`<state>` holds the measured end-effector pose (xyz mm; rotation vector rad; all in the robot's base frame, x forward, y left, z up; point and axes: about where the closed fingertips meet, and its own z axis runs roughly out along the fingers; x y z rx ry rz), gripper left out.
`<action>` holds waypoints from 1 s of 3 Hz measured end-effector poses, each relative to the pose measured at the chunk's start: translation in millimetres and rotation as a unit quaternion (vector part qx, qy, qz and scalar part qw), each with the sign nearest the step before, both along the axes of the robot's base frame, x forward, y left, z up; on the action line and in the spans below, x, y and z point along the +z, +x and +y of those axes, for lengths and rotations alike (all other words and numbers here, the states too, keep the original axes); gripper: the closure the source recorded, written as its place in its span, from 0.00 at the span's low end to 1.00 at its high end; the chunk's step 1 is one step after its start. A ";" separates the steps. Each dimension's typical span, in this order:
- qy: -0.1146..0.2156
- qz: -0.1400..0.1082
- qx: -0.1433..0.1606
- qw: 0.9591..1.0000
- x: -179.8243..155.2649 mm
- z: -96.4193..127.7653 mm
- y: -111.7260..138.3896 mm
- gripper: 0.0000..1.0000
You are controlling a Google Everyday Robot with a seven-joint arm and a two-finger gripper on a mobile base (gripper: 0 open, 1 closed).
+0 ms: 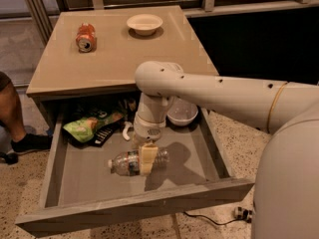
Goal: Pick water bottle from top drawer and place on counter
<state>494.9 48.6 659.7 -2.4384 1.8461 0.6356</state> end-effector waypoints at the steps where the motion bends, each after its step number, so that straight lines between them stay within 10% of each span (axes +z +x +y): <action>1: 0.004 0.027 0.005 1.000 -29.8 3.5 -6.2 0.29; 2: 0.004 0.027 0.005 1.000 -29.8 3.5 -6.2 0.06; 3: 0.004 0.027 0.005 1.000 -29.8 3.5 -6.2 0.10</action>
Offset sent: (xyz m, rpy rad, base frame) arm -0.0053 0.0033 -0.0255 0.0085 0.0453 0.0089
